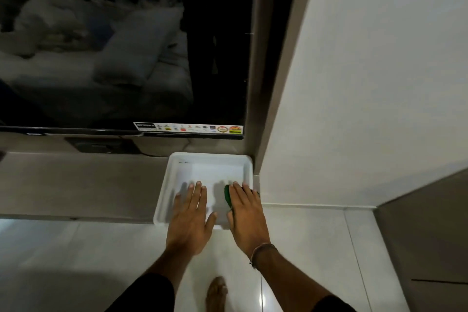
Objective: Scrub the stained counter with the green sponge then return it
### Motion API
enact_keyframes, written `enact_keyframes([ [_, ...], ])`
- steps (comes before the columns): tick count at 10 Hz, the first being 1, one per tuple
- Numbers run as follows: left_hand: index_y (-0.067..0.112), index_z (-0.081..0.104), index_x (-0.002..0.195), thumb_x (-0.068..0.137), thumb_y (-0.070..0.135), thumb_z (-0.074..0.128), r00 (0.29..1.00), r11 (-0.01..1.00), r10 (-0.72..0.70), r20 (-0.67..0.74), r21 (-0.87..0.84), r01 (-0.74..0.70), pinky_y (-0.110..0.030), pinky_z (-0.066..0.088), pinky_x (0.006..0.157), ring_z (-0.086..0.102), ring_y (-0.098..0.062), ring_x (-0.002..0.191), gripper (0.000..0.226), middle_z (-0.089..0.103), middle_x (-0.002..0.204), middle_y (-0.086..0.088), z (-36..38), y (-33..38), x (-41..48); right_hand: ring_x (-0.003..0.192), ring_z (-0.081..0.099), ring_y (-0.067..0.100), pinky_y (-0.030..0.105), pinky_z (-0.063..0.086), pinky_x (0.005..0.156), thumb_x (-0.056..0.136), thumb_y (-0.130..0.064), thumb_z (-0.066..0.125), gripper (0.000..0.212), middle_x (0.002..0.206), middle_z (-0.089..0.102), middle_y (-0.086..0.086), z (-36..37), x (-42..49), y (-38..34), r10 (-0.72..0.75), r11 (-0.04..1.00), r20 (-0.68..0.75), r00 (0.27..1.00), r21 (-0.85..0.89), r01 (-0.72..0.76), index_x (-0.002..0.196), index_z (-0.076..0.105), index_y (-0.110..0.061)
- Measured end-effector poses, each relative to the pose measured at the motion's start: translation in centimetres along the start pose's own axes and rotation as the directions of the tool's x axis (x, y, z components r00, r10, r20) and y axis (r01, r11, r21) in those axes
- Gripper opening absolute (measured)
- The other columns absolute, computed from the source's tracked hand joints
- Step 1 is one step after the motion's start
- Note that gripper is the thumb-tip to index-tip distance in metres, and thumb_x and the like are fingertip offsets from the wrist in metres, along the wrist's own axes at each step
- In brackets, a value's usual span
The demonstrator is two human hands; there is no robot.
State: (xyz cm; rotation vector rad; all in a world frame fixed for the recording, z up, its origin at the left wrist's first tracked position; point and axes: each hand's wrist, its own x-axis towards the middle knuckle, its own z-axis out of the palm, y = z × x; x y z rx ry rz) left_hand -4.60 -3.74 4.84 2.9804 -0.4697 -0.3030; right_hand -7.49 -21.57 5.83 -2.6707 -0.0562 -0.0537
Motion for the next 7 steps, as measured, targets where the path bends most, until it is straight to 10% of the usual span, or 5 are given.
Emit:
enact_keyframes([
  [7,0.012,0.002,0.164,0.1,0.065,0.005,0.99,0.991,0.129,0.055,-0.045,-0.127,-0.061,0.013,0.129,-0.01,-0.034,0.16,0.083,-0.004,0.174,-0.016,3.7,-6.5,6.3,0.16,-0.007,0.032,0.051,0.0,0.128,0.103,-0.057,0.038,0.082,0.175,-0.001,0.004,9.4,8.3,1.3,0.122,0.986,0.218,0.968,-0.141,-0.093,0.165,0.0,-0.019],
])
